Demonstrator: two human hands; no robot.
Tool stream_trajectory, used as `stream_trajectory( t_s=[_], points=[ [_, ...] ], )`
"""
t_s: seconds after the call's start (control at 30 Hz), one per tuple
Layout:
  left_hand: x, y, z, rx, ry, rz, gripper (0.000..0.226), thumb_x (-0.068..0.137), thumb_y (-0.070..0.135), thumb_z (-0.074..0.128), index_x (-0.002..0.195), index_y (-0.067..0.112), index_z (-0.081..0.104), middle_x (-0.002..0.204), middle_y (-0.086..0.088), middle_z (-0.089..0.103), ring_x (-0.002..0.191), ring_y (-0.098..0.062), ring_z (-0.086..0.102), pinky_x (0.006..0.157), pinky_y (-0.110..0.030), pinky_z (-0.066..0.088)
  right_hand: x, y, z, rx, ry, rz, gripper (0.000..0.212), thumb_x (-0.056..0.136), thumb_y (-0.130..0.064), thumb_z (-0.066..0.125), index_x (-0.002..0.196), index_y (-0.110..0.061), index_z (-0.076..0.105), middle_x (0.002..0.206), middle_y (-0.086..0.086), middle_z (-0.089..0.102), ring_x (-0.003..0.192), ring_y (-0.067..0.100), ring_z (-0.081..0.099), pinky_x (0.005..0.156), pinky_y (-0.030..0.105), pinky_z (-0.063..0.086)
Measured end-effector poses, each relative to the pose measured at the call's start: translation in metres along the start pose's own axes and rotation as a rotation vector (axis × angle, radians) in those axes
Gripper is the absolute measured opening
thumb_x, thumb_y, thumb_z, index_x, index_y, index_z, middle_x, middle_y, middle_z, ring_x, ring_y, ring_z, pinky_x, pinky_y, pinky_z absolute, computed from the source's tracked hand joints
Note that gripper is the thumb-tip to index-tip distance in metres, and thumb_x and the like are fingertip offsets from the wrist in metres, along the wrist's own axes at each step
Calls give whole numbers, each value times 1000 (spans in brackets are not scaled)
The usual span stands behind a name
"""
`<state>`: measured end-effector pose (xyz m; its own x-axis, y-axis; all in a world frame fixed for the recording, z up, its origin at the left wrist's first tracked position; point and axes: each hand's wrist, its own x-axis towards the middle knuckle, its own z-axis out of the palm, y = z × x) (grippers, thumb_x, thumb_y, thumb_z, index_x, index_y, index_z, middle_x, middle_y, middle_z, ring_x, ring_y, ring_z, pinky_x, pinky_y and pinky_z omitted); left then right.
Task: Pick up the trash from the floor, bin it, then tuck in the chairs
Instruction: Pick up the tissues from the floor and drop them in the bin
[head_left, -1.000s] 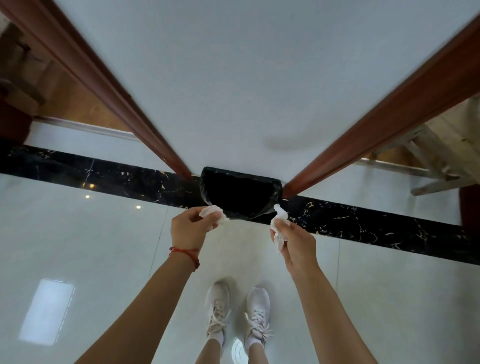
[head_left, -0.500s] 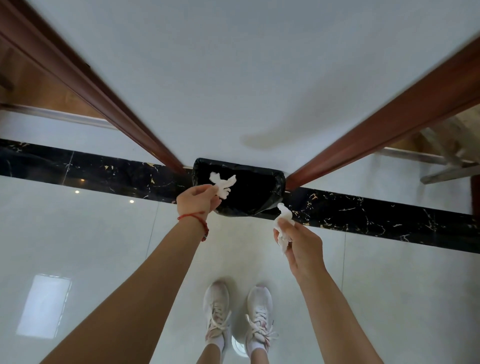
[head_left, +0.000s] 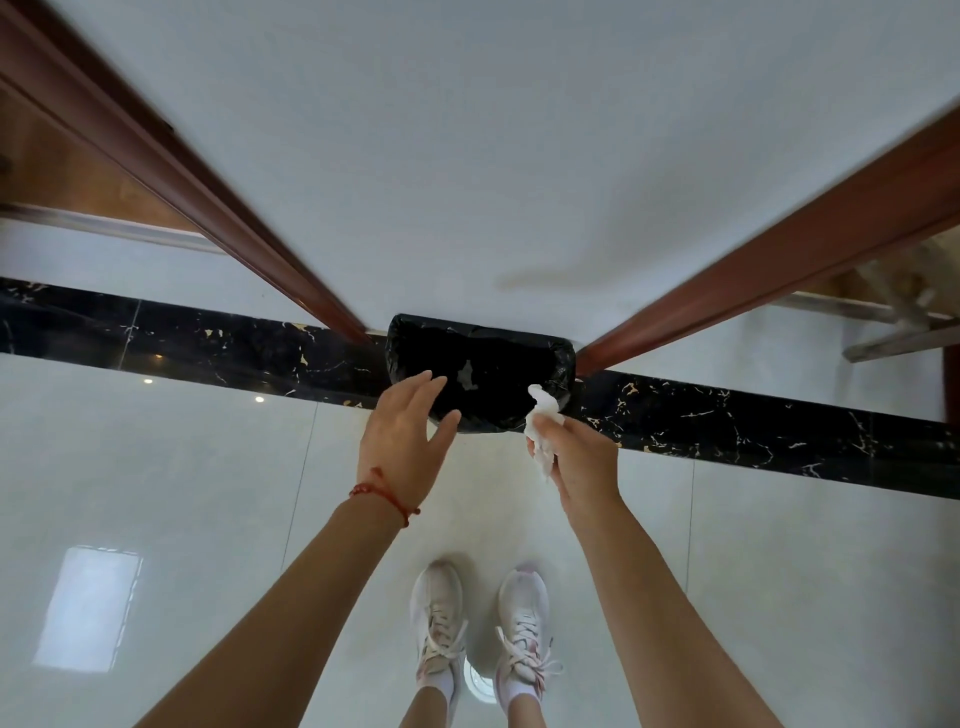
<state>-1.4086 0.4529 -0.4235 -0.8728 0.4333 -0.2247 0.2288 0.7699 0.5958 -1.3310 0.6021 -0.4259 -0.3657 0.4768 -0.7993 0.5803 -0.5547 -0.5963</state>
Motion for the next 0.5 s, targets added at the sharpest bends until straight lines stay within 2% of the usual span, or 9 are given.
stream_trajectory(
  t_s=[0.13,0.2,0.27,0.33,0.37,0.4,0.47,0.5],
  points=[
    [-6,-5,-5,134,-18,123,48,86,35,41,117,3,58,120,-18,60,112,-36,56,93,-49,47,14,-4,22,-1,37,26,13,79,-7,64,70,2,63,56,2,53,53,14,47,50,17,42],
    [-8,-8,-8,164,-16,134,48,86,35,40,117,3,58,120,-18,61,112,-37,56,93,-50,47,21,-7,33,13,43,26,9,80,-10,67,74,-3,68,62,4,57,62,16,55,60,19,50],
    [-9,-12,-10,175,-15,127,49,86,35,39,117,3,58,119,-18,61,111,-37,56,92,-50,47,28,-10,39,78,22,25,9,82,-10,66,80,-1,66,66,8,58,68,19,58,73,28,51],
    [-10,-15,-12,183,0,128,48,86,35,39,116,3,59,119,-18,62,111,-37,57,91,-49,46,32,-15,41,142,3,30,6,83,-9,65,83,-3,66,75,10,61,74,19,61,71,26,52],
    [-10,-17,-13,187,5,128,48,85,35,40,116,3,59,118,-18,62,110,-37,57,91,-49,46,33,-16,41,147,6,36,10,83,-11,66,91,-5,67,83,10,64,81,19,63,70,24,52],
    [-10,-17,-14,188,7,127,48,85,35,40,115,3,59,117,-18,62,110,-37,57,91,-48,45,34,-16,40,134,12,45,22,82,-14,68,102,-5,66,89,7,65,87,18,63,72,25,53],
    [-12,-17,-15,187,10,125,48,85,35,40,115,2,59,117,-18,62,110,-37,57,92,-47,45,34,-13,38,58,29,37,42,81,-18,70,118,-3,58,87,1,63,89,17,63,79,28,53],
    [-12,-17,-15,187,9,122,49,86,35,39,115,2,59,117,-18,62,109,-37,57,92,-47,44,34,-12,36,-3,43,11,45,81,-19,70,121,-2,57,87,-1,62,88,16,62,84,30,53]
  ],
)
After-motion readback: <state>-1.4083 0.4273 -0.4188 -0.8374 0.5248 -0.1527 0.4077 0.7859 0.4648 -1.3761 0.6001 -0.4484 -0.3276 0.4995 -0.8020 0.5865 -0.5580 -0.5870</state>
